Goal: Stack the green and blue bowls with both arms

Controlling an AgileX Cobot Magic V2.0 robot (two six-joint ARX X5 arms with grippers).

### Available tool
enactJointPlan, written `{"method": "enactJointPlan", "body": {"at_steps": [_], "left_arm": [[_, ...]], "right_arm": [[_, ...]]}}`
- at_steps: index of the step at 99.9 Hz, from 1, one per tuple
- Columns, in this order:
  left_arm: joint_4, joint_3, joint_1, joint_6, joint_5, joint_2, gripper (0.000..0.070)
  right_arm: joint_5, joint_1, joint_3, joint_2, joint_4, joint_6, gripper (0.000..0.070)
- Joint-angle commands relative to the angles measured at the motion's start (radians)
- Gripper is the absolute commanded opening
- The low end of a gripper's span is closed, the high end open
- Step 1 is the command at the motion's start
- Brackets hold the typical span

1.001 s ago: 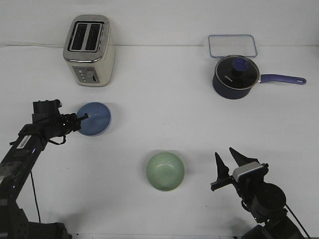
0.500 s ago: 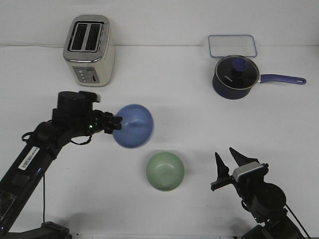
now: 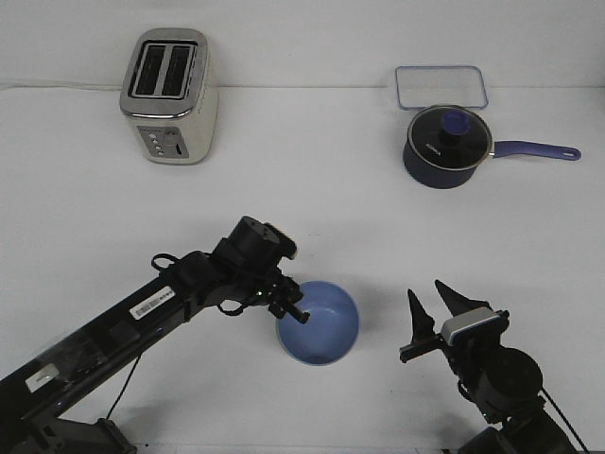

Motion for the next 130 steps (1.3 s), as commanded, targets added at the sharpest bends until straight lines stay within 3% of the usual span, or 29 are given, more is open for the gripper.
{"method": "enactJointPlan", "body": {"at_steps": [1, 21, 47, 52, 61, 68, 80, 99, 113, 126, 130], "left_arm": [[-0.002, 0.014, -0.012, 0.03, -0.023, 0.034, 0.0013], [0.01, 0.014, -0.016, 0.045, -0.075, 0.083, 0.0013], [0.016, 0.014, -0.016, 0.064, -0.078, 0.085, 0.0026], [0.016, 0.014, -0.017, 0.063, -0.076, 0.085, 0.0129], [0.016, 0.014, -0.017, 0.055, -0.074, 0.082, 0.0429], [0.024, 0.014, -0.005, 0.052, -0.076, 0.073, 0.0496], [0.048, 0.014, 0.046, 0.051, -0.089, 0.022, 0.0497], [0.1, 0.014, 0.18, 0.064, -0.201, -0.123, 0.0496], [0.129, 0.014, 0.309, 0.071, -0.272, -0.237, 0.0485], [0.119, 0.006, 0.43, 0.071, -0.282, -0.328, 0.0315], [0.12, -0.007, 0.46, 0.069, -0.282, -0.358, 0.0245]], "right_arm": [[-0.003, 0.008, 0.003, 0.003, 0.01, 0.007, 0.0335], [-0.003, 0.008, 0.003, 0.003, 0.01, 0.007, 0.0335], [-0.003, 0.008, 0.003, 0.003, 0.01, 0.007, 0.0335], [-0.003, 0.008, 0.003, 0.003, 0.01, 0.007, 0.0335], [-0.003, 0.008, 0.003, 0.003, 0.01, 0.007, 0.0335], [-0.003, 0.008, 0.003, 0.003, 0.01, 0.007, 0.0335], [-0.001, 0.007, 0.003, 0.003, 0.01, 0.007, 0.0335], [0.018, 0.007, 0.003, 0.003, 0.035, 0.006, 0.0335], [0.093, 0.003, 0.018, 0.004, 0.051, 0.008, 0.0336], [0.113, -0.023, 0.068, 0.015, 0.037, 0.001, 0.0334], [0.113, -0.034, 0.089, 0.02, 0.029, -0.008, 0.0297]]}}
